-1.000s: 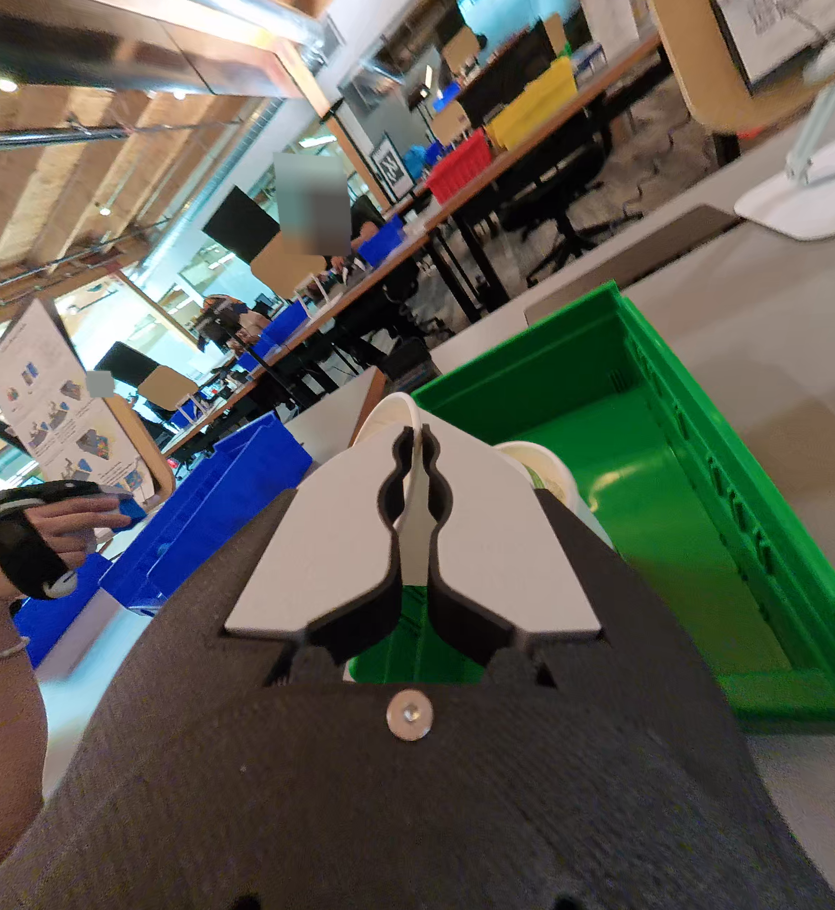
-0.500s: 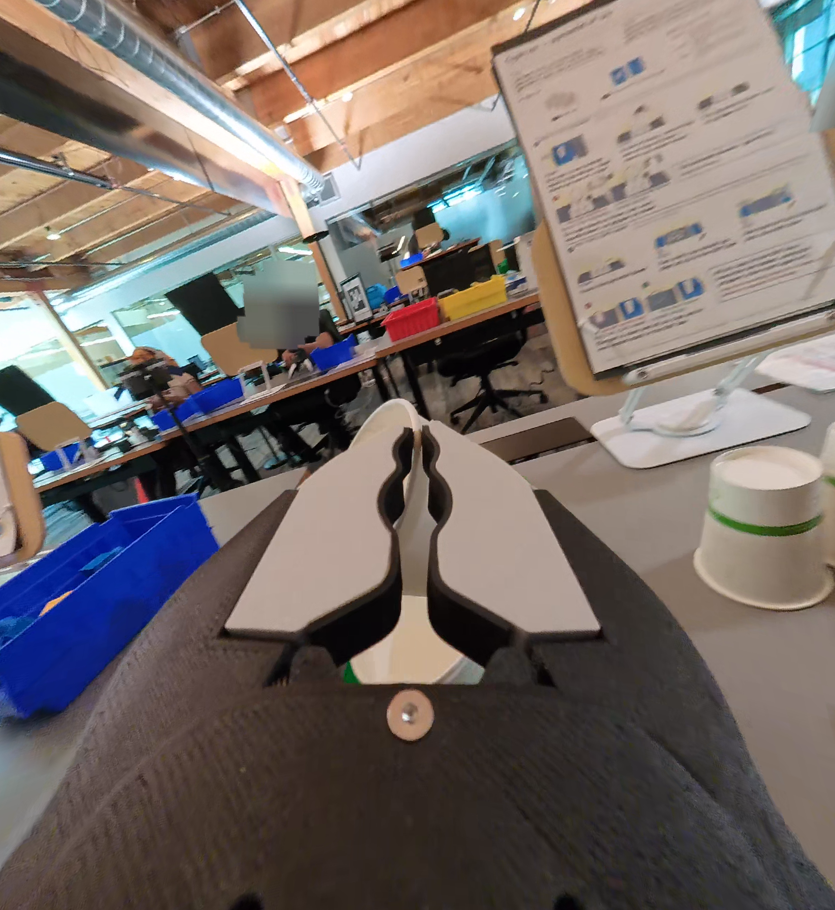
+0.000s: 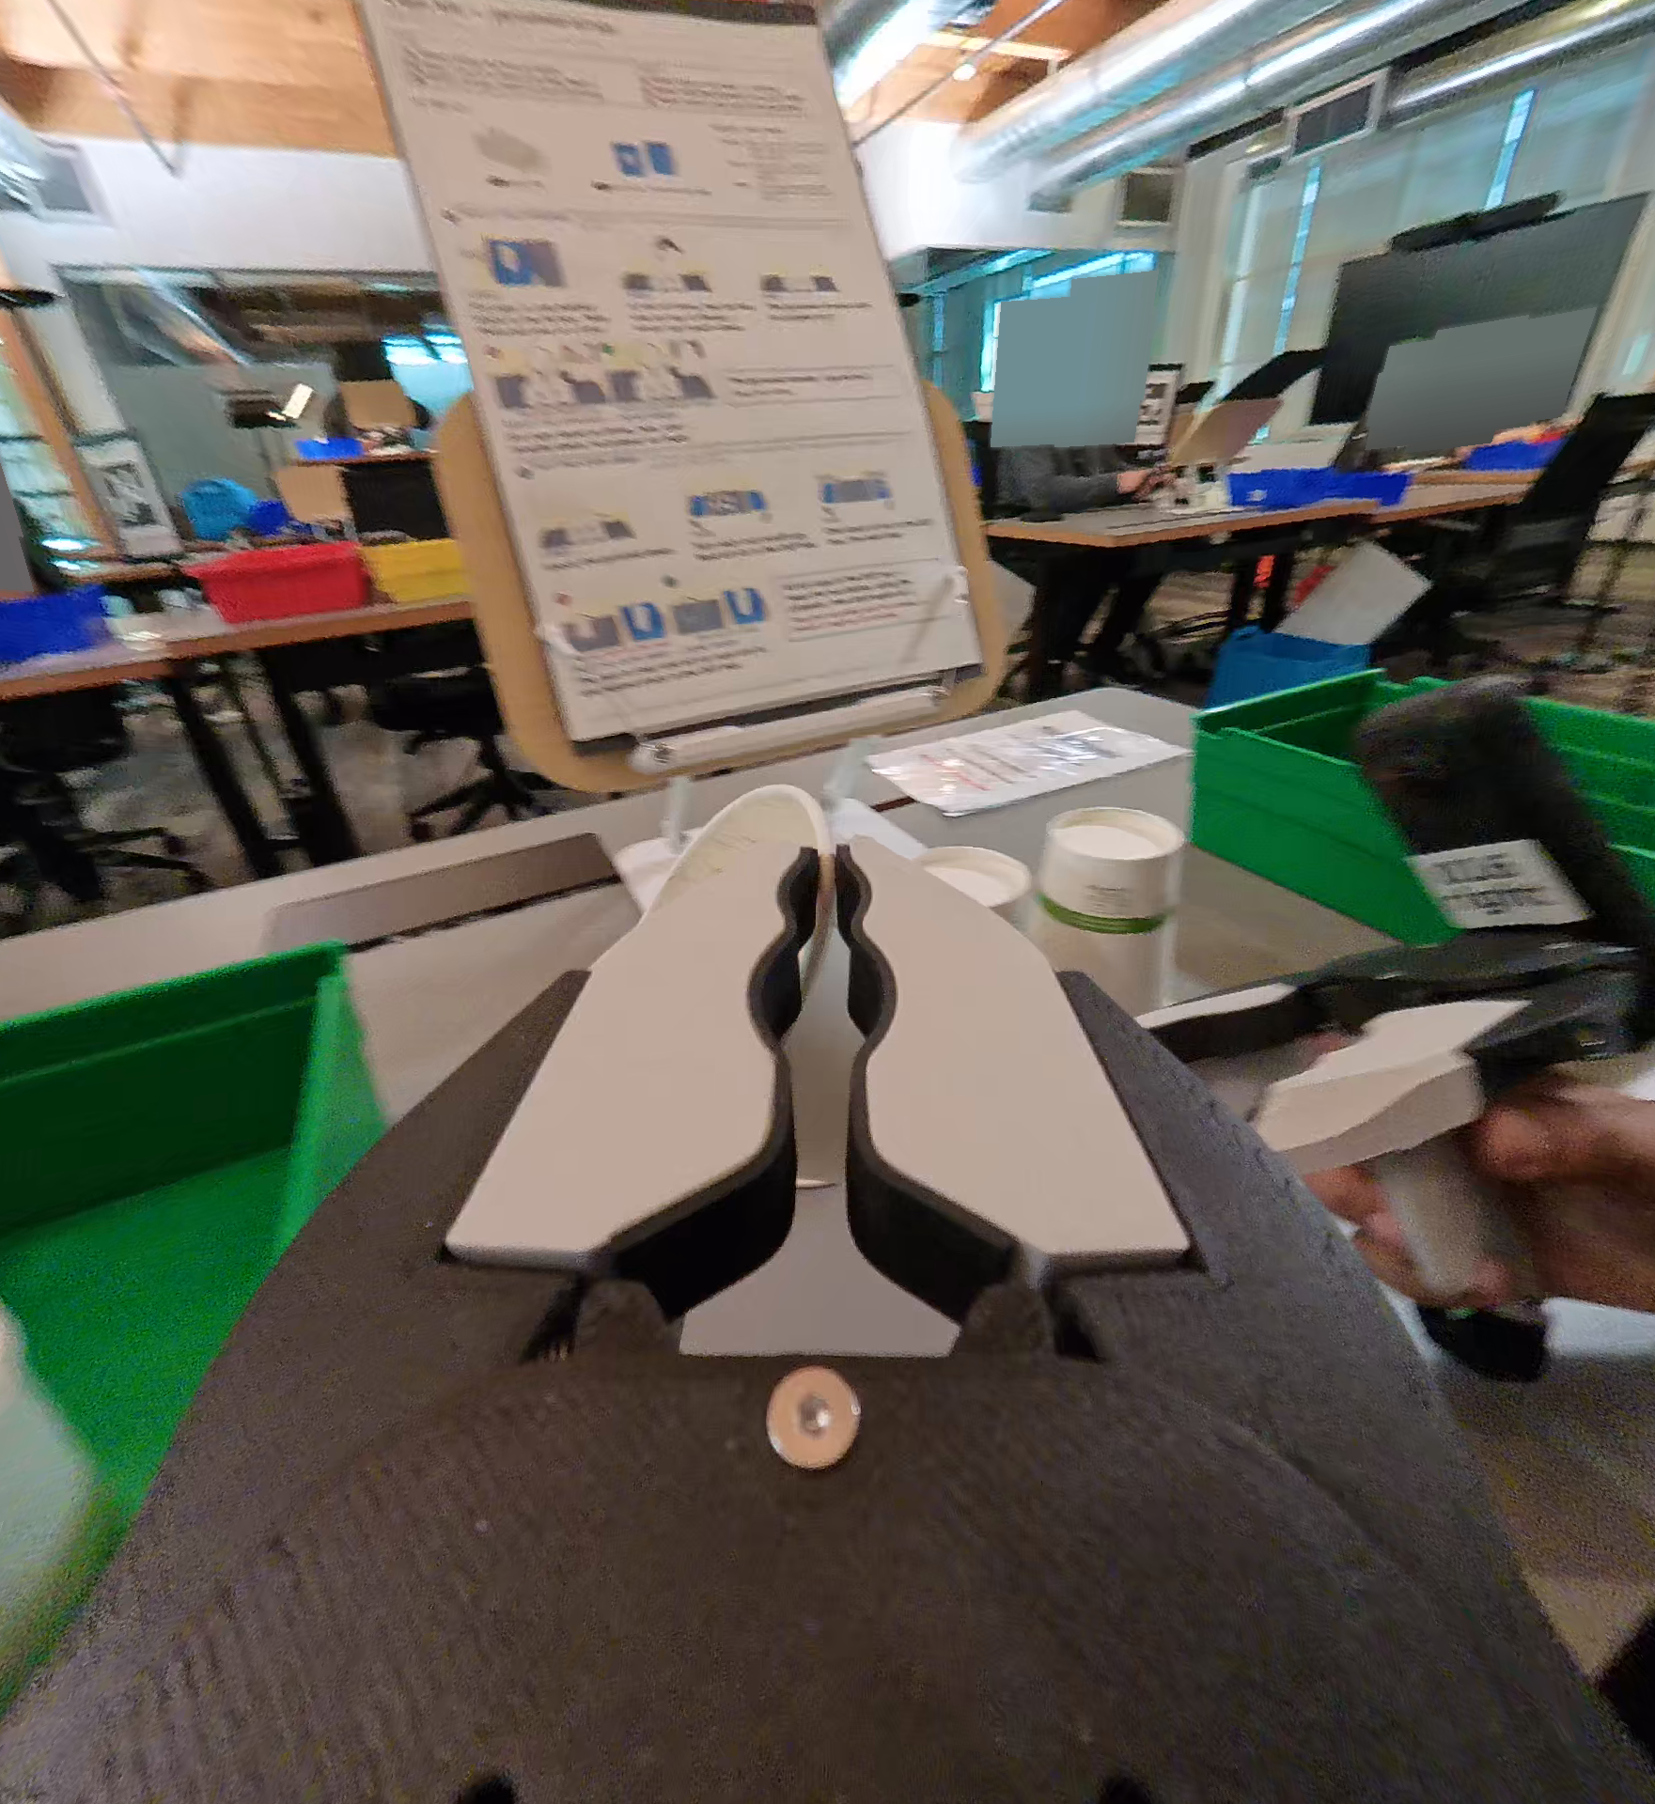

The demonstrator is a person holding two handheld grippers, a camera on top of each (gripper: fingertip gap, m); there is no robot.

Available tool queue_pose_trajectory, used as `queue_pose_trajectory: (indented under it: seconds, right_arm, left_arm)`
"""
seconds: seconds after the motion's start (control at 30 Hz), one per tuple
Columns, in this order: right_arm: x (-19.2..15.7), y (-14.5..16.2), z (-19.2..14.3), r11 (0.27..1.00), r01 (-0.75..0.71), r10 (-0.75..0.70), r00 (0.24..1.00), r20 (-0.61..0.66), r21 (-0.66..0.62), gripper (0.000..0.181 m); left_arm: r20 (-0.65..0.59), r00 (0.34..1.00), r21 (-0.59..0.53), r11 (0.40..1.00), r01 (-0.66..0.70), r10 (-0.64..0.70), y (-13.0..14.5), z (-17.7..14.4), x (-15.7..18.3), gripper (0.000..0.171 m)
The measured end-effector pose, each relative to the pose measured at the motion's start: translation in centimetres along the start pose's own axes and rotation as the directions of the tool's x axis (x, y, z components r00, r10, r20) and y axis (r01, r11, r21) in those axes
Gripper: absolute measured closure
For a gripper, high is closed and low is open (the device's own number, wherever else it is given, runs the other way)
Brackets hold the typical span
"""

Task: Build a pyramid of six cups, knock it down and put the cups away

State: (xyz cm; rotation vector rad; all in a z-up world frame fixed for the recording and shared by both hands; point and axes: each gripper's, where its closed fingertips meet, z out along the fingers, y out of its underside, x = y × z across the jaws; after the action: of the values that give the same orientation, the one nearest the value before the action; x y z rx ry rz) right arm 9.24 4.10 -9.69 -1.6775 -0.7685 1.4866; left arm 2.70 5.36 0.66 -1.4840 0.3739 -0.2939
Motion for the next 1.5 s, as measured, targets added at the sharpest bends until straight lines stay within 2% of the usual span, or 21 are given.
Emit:
queue_pose_trajectory:
  seconds: [0.07,0.17,0.27,0.33,0.37,0.7,0.8,0.9,1.03,1.2,1.37,1.5]
  right_arm:
    - [-0.5,0.8,0.7,0.997,-0.072,0.072,0.996,0.045,-0.016,0.083]
    - [-0.2,0.5,0.5,0.982,-0.188,0.185,0.979,0.082,0.026,0.074]
    - [0.8,-1.1,-0.7,0.957,-0.273,0.262,0.959,0.109,0.103,0.086]
    - [1.8,-2.1,-1.7,0.945,-0.285,0.273,0.957,0.094,0.161,0.101]
    - [2.1,-2.5,-2.1,0.944,-0.274,0.263,0.961,0.086,0.182,0.101]
    - [2.9,-4.1,-4.1,0.987,0.014,-0.002,0.997,-0.075,0.158,0.102]
    - [3.5,-4.3,-4.7,0.989,0.094,-0.079,0.988,-0.131,0.115,0.102]
    - [4.3,-4.4,-5.6,0.978,0.208,-0.201,0.959,-0.201,0.015,0.103]
    - [5.5,-4.1,-7.0,0.9,0.388,-0.431,0.859,-0.275,-0.199,0.103]
    - [6.4,-1.6,-7.2,0.706,0.523,-0.675,0.701,-0.23,-0.478,0.104]
    - [5.0,-0.2,-5.9,0.58,0.619,-0.782,0.604,-0.15,-0.53,0.106]
    - [3.9,0.3,-5.1,0.588,0.645,-0.779,0.614,-0.126,-0.488,0.109]
  left_arm:
    - [-0.055,0.998,-0.006,1.0,0.03,-0.03,0.8,0.5,2.3,0.167]
    - [-0.122,0.992,-0.016,0.999,0.029,-0.031,1.5,0.9,4.6,0.167]
    - [-0.136,0.99,-0.001,0.999,0.043,-0.042,1.5,0.8,4.9,0.167]
    - [-0.142,0.988,-0.004,0.998,0.065,-0.065,1.7,0.8,4.9,0.167]
    - [-0.145,0.987,-0.009,0.998,0.07,-0.07,1.8,0.8,4.9,0.167]
    - [-0.178,0.982,-0.049,0.997,0.052,-0.06,3.3,0.8,5.4,0.167]
    - [-0.173,0.984,-0.055,0.998,0.029,-0.038,3.7,0.8,5.3,0.166]
    - [-0.17,0.985,-0.051,0.999,0.011,-0.019,3.7,0.7,4.9,0.162]
    - [-0.2,0.979,-0.086,0.996,0.032,-0.049,4.3,0.7,4.7,0.152]
    - [-0.325,0.94,-0.279,0.96,0.012,-0.106,8.5,1.1,7.2,0.131]
    - [-0.367,0.927,-0.357,0.932,-0.062,-0.079,11.8,1.1,8.8,0.128]
    - [-0.394,0.914,-0.37,0.927,-0.062,-0.096,12.3,1.0,9.6,0.128]
